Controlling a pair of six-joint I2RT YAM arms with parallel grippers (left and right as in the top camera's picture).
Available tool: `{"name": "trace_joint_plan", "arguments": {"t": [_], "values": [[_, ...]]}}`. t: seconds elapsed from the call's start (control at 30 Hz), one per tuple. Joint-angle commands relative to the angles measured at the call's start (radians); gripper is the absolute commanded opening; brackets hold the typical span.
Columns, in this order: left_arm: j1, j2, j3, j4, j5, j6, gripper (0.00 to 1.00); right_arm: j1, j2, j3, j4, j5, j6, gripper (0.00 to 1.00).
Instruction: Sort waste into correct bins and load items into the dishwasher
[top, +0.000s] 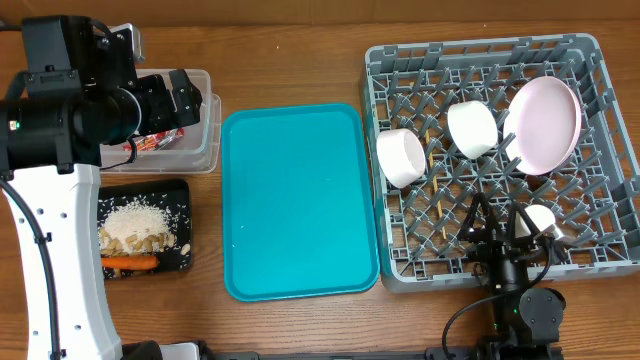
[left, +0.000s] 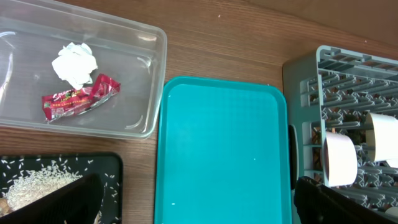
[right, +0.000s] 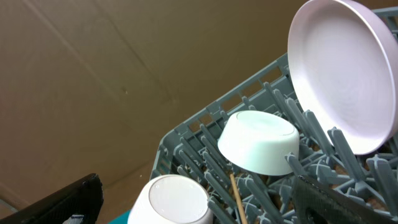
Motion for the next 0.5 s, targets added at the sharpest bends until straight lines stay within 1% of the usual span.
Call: {"name": "trace_joint_plan", "arguments": {"t": [0.0, 0.03, 0.47], "values": [[-0.002, 0.002, 0.008, 0.003, 0.008, -0.006, 1.0, 0.005, -0.01, -0.01, -0.022, 0.0, 0.008, 1.0], [-0.002, 0.002, 0.008, 0.003, 0.008, -0.006, 1.0, 0.005, -0.01, -0.01, -0.042, 0.0, 0.007, 1.0], [-0.002, 0.002, 0.008, 0.003, 0.008, -0.006, 1.0, 0.005, -0.007, -0.01, -0.04, -0.001, 0.007, 1.0]]}}
